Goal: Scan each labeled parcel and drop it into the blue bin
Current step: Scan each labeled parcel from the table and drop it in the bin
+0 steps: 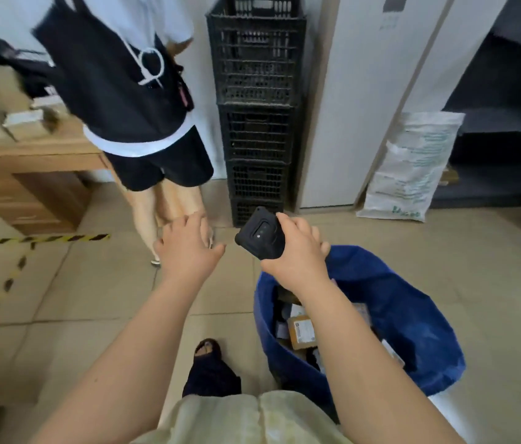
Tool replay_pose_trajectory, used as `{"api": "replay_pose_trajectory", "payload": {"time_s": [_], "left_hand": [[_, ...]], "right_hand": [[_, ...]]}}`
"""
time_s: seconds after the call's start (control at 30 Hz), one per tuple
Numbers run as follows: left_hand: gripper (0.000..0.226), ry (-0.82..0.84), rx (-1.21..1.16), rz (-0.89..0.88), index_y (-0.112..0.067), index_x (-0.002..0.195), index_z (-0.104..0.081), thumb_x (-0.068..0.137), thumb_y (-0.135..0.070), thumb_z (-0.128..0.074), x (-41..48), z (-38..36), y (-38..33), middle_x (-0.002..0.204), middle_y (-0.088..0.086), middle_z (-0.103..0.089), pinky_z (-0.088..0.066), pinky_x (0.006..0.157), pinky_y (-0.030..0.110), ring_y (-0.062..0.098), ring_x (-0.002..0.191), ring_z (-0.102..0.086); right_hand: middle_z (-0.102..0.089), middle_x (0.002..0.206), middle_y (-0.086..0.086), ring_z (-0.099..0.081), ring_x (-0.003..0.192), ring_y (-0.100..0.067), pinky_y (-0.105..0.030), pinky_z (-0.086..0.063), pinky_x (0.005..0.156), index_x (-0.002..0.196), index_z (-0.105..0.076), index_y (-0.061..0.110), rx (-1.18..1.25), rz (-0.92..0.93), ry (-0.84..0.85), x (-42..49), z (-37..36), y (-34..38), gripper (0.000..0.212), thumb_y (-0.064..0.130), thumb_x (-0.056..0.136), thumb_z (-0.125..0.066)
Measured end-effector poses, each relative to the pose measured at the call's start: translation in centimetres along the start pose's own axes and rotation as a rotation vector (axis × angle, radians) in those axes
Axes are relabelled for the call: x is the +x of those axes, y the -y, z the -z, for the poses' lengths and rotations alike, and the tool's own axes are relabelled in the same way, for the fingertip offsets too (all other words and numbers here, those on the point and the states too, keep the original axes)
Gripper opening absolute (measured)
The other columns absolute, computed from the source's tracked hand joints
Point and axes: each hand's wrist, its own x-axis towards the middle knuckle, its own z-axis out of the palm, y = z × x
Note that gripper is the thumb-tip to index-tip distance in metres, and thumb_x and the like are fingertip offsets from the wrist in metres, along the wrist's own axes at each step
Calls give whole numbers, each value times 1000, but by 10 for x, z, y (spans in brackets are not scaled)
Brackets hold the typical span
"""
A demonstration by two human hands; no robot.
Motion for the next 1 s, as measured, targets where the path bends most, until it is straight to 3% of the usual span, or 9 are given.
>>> {"api": "replay_pose_trajectory", "payload": {"time_s": [0.13,0.43,0.67,0.83,1.0], "left_hand": [[65,-96,39,191,-34,138,-47,80,-52,-70,-25,39,66,138,2,-52,-36,100,45,30,128,-43],[70,-246,19,552,-34,145,-41,82,-49,-69,-92,145,230,144,4,-47,-32,108,51,33,133,-40],[76,-404,21,821,-33,149,-34,84,-50,-69,-174,239,385,145,7,-46,-34,106,53,35,134,-38],[76,-430,85,951,-33,150,-32,85,-50,-67,-227,264,477,144,5,-47,-34,105,49,33,132,-39],[76,-437,109,1070,-33,150,-31,85,-49,-67,-274,289,555,143,4,-47,-34,104,48,32,132,-39]], "right_hand": [[-37,140,4,-32,127,-24,-44,-27,106,148,-29,34,1,182,97,-8,-29,63,87,35,74,-75],[-42,133,4,-36,126,-27,-49,-31,105,135,-41,35,-9,528,273,-61,-109,226,72,33,71,-74],[-39,139,4,-34,131,-27,-43,-28,105,149,-31,36,38,744,376,-142,-195,379,90,35,72,-77],[-40,140,3,-35,130,-27,-45,-27,106,147,-30,35,21,874,437,-210,-262,471,89,39,73,-78],[-45,127,3,-40,122,-27,-44,-31,99,138,-38,36,2,988,510,-266,-316,540,79,38,70,-78]]}}
